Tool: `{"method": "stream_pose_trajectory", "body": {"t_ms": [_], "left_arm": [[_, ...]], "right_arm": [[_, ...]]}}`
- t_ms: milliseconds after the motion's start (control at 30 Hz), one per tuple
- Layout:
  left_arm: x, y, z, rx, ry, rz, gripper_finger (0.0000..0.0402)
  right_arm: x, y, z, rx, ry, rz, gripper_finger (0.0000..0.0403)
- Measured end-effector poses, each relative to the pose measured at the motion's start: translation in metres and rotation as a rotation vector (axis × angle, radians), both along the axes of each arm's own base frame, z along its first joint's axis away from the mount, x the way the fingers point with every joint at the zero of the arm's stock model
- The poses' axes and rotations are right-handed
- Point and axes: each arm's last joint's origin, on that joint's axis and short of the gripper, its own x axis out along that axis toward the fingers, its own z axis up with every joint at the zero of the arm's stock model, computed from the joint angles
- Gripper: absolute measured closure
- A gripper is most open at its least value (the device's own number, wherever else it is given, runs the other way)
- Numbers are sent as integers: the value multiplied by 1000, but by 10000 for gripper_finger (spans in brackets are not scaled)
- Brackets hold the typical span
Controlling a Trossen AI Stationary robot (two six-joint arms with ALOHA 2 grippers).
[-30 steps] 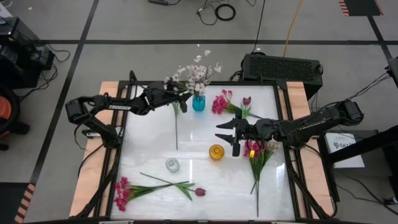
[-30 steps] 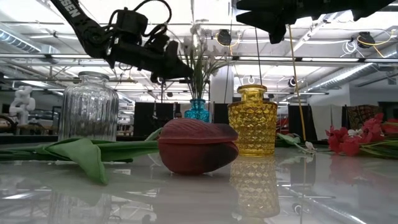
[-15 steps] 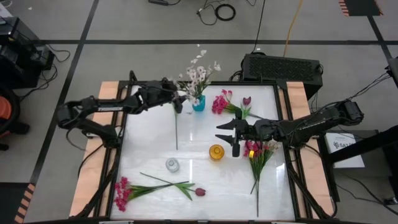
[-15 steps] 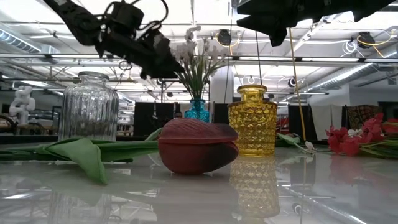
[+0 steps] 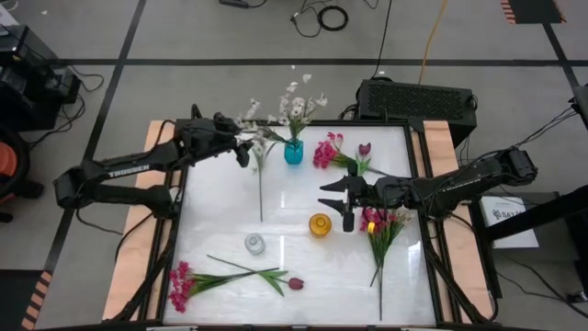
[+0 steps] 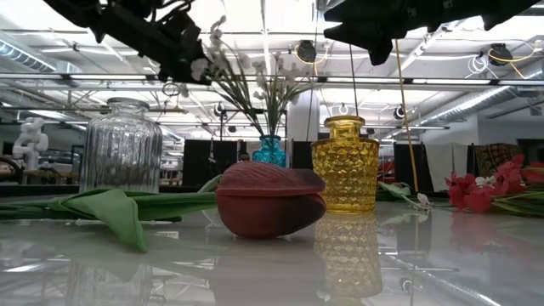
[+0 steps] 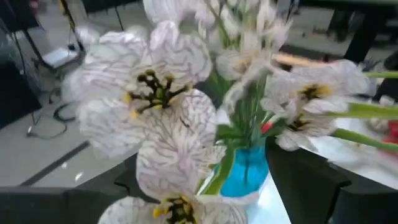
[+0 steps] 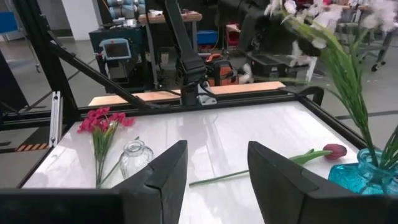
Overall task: Sort flowers into vase by color
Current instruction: Put the left white flowers into the blue vase
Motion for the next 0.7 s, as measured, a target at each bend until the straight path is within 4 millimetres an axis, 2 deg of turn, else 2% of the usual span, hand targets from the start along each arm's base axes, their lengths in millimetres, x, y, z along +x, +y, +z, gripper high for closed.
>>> {"method": "stream_pose_trajectory", "body": {"t_ms": [133, 333, 467, 567, 700], "left_arm": [[10, 1, -3, 43, -1, -23, 150], [28, 6, -14, 51, -11, -41, 199], [37, 9, -21, 58, -5, -46, 209], [39, 9, -25, 59, 21, -79, 197], [39, 8, -27, 46, 26, -135, 134]], "right_arm": [[1, -2, 3, 6, -27, -10, 243], [1, -3, 3, -13, -27, -10, 243], [1, -6, 3, -13, -26, -21, 243], [1, -6, 3, -13, -26, -21, 243], [1, -6, 3, -13, -26, -20, 243]]}}
